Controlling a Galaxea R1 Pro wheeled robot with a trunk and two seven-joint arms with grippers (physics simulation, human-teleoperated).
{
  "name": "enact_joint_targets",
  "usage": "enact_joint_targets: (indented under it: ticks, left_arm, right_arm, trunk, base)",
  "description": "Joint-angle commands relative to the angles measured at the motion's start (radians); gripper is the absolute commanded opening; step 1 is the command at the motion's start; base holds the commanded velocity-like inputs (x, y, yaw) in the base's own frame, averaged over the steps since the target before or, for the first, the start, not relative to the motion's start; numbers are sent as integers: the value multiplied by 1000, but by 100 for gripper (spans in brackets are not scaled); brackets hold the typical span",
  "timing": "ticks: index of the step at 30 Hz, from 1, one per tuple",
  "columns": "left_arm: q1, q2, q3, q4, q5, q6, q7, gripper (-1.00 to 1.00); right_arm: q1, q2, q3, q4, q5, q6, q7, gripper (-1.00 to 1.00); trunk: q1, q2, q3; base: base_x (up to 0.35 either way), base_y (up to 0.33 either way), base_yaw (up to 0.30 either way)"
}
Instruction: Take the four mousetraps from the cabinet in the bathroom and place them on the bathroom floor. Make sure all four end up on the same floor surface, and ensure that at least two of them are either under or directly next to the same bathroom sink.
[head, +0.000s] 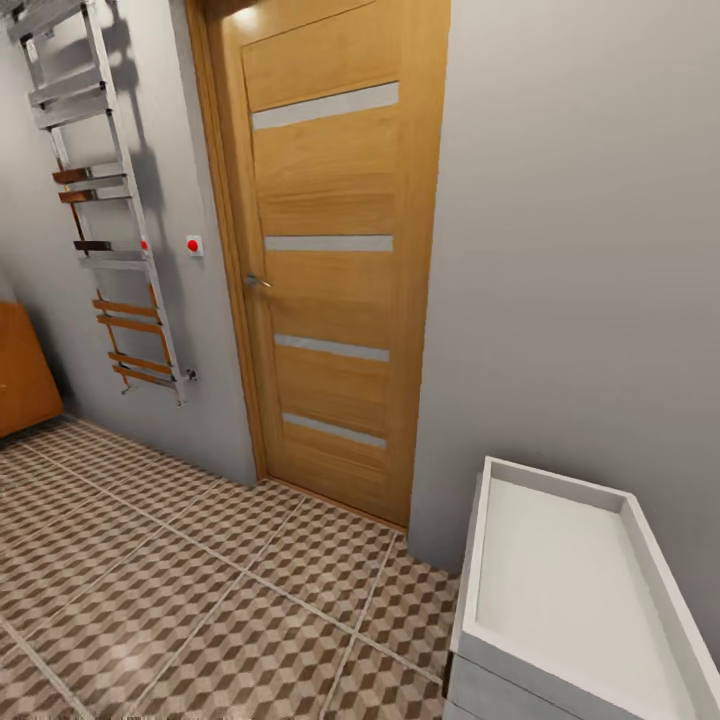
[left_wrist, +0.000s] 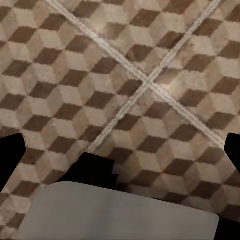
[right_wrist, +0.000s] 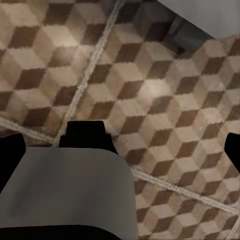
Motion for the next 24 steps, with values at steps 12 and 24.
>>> enact_joint_targets:
  ticks: [12,24]
  left_arm:
    - [-1,-1,3,1,4,-4,0,100]
    - [-1,-2,3,1,3,-4,-1,100]
  right_arm:
    - [-1,0,6,3,0,-5,-3,100]
    - [-1,0,6,3,0,-5,-3,100]
  trunk:
    - [0,0,-1]
    - [0,0,-1]
  base:
    - [0,0,284]
    - [0,0,284]
